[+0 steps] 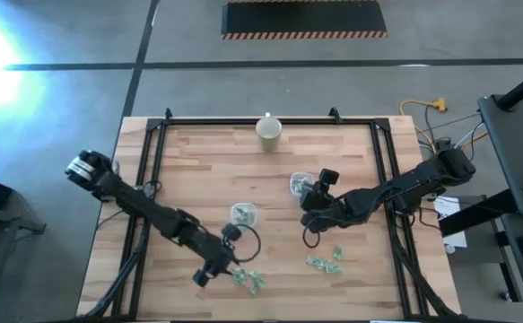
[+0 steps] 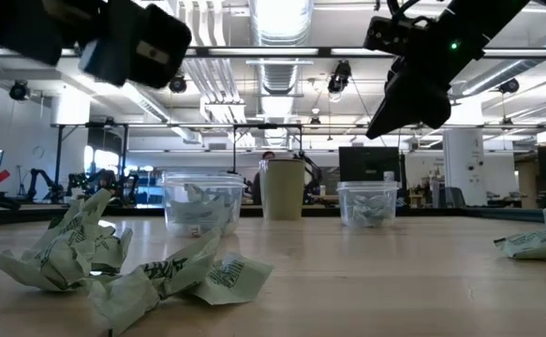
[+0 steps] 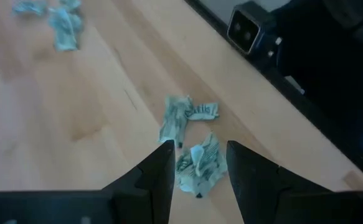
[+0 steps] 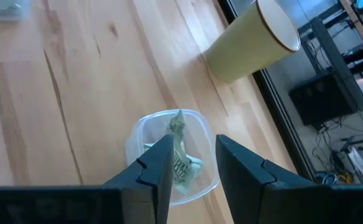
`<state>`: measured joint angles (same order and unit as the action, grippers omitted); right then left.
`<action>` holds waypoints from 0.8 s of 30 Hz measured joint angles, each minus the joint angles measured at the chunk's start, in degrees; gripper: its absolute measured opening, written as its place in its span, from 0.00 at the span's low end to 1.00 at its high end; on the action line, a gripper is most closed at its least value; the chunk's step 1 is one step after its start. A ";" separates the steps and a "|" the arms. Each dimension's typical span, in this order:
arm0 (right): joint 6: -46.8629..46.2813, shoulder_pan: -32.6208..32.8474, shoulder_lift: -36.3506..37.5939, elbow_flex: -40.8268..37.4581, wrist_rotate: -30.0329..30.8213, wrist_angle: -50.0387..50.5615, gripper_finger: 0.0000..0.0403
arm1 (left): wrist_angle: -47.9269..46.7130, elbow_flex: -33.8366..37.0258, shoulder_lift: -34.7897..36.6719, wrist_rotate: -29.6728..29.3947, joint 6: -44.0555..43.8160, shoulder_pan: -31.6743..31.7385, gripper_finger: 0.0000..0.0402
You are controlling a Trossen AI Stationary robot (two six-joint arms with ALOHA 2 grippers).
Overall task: Pick and place Stevia / Truvia into bins
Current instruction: Put the green stevia packet into the left transparent container
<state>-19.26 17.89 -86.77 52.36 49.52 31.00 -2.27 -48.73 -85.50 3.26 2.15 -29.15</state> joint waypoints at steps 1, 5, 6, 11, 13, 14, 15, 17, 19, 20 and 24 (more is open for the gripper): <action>-0.01 0.10 0.06 0.00 0.01 0.00 0.27 | 0.52 0.00 -1.23 0.12 -0.28 -0.04 0.32; -0.12 0.13 0.17 0.00 0.02 -0.03 0.28 | 1.94 -0.09 -5.29 0.10 -1.98 -0.04 0.32; -0.14 0.13 0.17 0.00 0.02 -0.07 0.28 | 2.54 -0.17 -6.07 0.09 -2.27 -0.02 0.32; -0.26 0.13 0.17 0.00 0.00 -0.14 0.26 | 7.67 -0.31 -9.07 3.06 -2.80 -0.02 0.32; -0.25 0.13 0.17 0.00 -0.02 -0.16 0.26 | 8.67 -0.31 -9.91 4.01 -3.28 -0.02 0.32; -0.27 0.13 0.17 0.00 -0.02 -0.23 0.26 | 8.95 -0.31 -10.28 4.30 -3.38 -0.02 0.32; -0.27 0.13 0.17 0.00 -0.02 -0.29 0.25 | 9.23 -0.33 -10.74 4.66 -3.43 -0.02 0.32; -0.27 0.11 0.17 0.00 -0.02 -0.28 0.25 | 9.36 -0.33 -11.60 4.90 -3.56 -0.04 0.32; -0.27 0.13 0.17 0.00 -0.04 -0.28 0.26 | 9.52 -0.33 -12.29 5.05 -4.04 -0.02 0.32; -0.26 0.13 0.17 0.00 -0.04 -0.29 0.26 | 9.80 -0.35 -12.65 5.05 -4.73 -0.02 0.32; -0.27 0.13 0.17 -0.02 -0.04 -0.38 0.26 | 9.93 -0.39 -13.63 5.07 -4.85 0.00 0.32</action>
<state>-19.53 18.02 -86.61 52.34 49.47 30.62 7.66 -49.12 -99.14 8.33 -2.70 -29.15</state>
